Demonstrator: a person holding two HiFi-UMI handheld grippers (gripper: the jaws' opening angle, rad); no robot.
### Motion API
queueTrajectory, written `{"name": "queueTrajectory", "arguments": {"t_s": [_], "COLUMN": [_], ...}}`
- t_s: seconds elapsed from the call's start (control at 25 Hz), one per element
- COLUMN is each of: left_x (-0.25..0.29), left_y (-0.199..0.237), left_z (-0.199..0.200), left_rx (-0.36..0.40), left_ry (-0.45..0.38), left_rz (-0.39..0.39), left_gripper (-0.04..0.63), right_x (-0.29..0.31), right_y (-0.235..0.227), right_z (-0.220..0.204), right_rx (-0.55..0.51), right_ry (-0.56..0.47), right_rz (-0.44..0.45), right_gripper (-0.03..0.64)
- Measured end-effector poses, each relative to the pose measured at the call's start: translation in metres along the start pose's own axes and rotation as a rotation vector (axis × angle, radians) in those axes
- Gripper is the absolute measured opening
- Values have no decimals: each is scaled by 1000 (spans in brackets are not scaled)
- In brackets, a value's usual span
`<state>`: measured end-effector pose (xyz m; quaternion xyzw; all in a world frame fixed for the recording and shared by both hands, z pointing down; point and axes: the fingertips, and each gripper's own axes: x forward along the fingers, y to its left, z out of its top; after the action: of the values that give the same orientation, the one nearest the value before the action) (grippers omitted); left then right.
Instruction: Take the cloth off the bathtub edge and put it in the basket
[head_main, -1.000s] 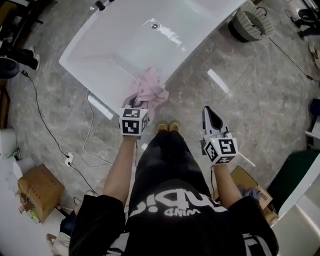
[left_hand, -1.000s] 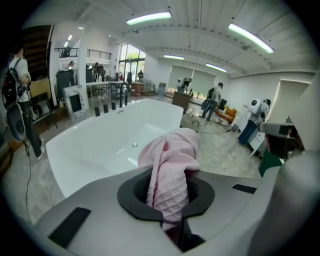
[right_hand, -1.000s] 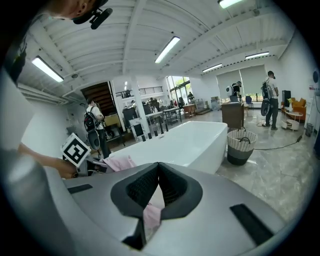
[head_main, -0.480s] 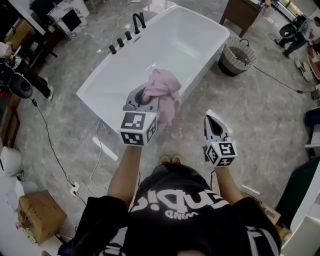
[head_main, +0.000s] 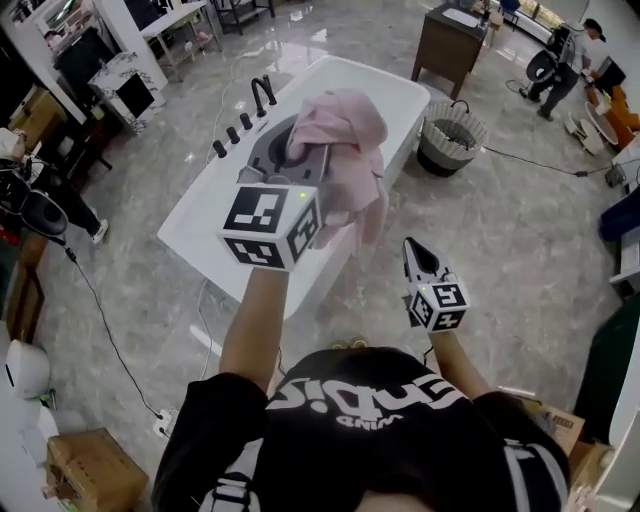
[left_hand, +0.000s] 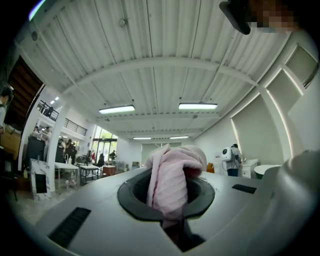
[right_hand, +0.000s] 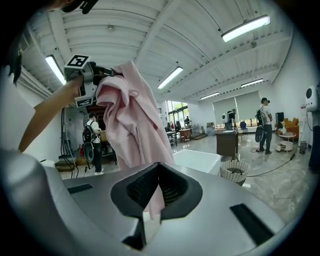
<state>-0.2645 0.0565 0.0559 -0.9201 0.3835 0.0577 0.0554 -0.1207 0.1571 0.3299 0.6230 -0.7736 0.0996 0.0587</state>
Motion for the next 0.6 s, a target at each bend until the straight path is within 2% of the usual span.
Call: {"name": "queueTrajectory", "arguments": {"t_s": [0.16,0.6], "left_x": [6,37], "left_y": [-19,-67], "left_z": [12,-17], "left_rx": [0,-60], "left_ry": [-19,9], "left_rz": [-65,-224], "left_gripper": [46,46], "right_x": [-10,-59], "right_y": [-6,-34], "right_z": [9,-16], "right_rx": [12,82], "right_ry": [-27,-17], "right_rz": [-51,-245], "right_gripper": [14,14]}}
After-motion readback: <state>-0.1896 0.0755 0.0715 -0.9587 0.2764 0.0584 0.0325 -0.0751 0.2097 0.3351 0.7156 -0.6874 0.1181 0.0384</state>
